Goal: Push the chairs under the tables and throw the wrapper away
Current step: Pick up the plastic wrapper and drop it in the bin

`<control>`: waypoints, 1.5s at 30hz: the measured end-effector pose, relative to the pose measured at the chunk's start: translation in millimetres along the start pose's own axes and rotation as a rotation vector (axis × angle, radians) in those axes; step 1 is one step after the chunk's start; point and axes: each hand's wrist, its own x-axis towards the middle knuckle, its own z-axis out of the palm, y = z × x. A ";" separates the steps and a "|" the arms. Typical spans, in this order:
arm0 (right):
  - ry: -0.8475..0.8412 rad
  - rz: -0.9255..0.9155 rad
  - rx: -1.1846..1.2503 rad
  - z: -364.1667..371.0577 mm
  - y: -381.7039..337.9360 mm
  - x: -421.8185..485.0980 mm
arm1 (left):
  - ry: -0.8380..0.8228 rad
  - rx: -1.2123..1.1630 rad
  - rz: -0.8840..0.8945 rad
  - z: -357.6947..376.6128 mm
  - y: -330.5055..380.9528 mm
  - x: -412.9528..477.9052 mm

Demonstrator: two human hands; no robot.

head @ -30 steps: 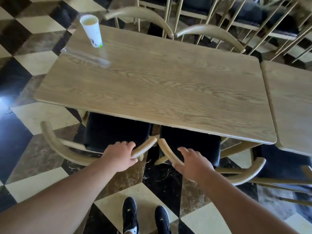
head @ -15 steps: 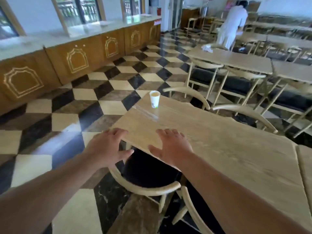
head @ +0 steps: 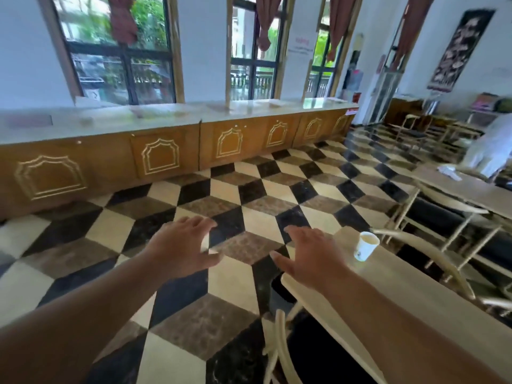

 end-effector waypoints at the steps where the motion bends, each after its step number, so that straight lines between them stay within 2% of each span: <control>1: -0.004 0.001 0.008 3.1 -15.0 14.9 | 0.000 -0.021 -0.020 -2.2 -22.6 4.2; 7: -0.016 0.044 -0.063 14.3 -66.5 95.4 | -0.004 -0.035 -0.031 -7.8 -117.6 60.6; 13: 0.013 0.181 0.116 24.1 -68.6 150.8 | -0.013 -0.163 -0.014 3.5 -137.0 141.9; 21: 0.008 0.295 0.155 82.3 -31.2 267.1 | -0.048 -0.102 0.078 58.2 -165.6 267.0; 25: -0.043 0.336 0.208 117.7 -2.3 347.1 | -0.136 -0.045 0.070 79.6 -191.6 351.5; 28: -0.080 0.359 0.216 126.4 22.3 409.3 | -0.149 -0.008 0.067 79.7 -205.3 418.0; 34: -0.052 0.437 0.256 127.3 62.1 518.6 | -0.171 -0.040 0.067 87.0 -222.9 546.4; 39: -0.056 0.481 0.216 131.2 90.7 583.0 | -0.198 -0.014 0.166 112.1 -222.3 645.3; 42: -0.055 0.596 0.262 132.5 110.8 609.5 | -0.242 -0.067 0.217 131.3 -214.7 710.2; 45: -0.054 0.731 0.243 129.0 131.1 618.7 | -0.286 -0.127 0.359 144.4 -198.8 772.2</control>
